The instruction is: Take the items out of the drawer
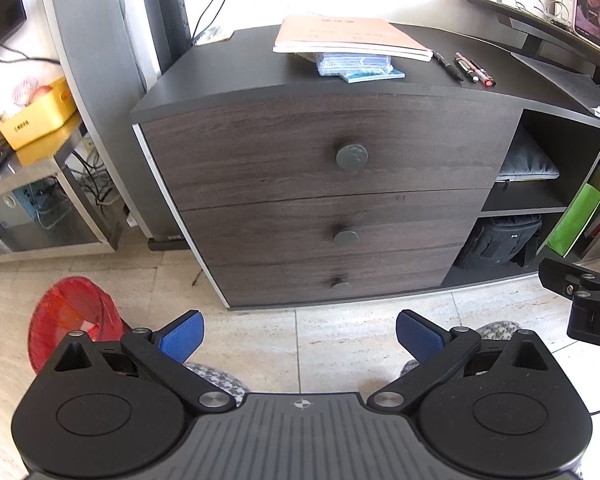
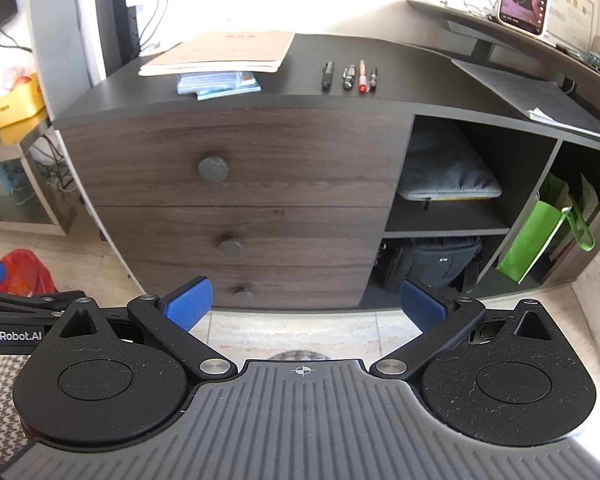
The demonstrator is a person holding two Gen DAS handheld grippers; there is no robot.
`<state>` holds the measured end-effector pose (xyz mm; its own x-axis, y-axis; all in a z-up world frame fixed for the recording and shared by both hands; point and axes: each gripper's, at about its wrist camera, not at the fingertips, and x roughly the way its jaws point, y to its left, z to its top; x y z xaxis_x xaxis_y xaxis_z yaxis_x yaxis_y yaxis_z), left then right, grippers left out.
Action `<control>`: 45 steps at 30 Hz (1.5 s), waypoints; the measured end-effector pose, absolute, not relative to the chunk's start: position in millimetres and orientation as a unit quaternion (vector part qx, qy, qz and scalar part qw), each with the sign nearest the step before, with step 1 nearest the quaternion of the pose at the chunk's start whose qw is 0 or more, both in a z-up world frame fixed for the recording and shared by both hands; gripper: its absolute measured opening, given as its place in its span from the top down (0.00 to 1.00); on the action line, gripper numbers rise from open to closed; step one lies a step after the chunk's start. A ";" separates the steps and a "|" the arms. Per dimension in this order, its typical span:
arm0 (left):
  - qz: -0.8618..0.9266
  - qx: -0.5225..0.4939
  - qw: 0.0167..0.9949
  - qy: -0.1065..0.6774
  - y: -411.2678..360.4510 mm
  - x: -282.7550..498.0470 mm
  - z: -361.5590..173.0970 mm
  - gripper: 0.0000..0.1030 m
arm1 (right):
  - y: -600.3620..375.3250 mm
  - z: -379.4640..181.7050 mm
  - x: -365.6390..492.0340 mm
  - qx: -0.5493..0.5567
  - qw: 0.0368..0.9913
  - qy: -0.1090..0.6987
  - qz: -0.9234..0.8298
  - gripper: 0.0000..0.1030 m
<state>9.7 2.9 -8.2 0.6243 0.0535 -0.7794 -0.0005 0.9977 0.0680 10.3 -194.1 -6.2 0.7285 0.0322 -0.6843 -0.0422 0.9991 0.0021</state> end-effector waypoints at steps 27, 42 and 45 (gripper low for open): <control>-0.016 -0.016 0.886 0.464 18.1 64.6 -31.8 0.01 | -226.2 -23.9 64.4 0.037 0.910 0.412 -0.021 0.00; -0.026 -0.018 0.885 0.464 5.2 132.9 -47.5 0.01 | -252.1 -39.8 146.2 0.044 0.908 0.414 -0.048 0.00; -0.028 -0.018 0.883 0.468 2.8 141.0 -47.3 0.01 | -256.7 -41.6 154.7 0.053 0.905 0.418 -0.051 0.00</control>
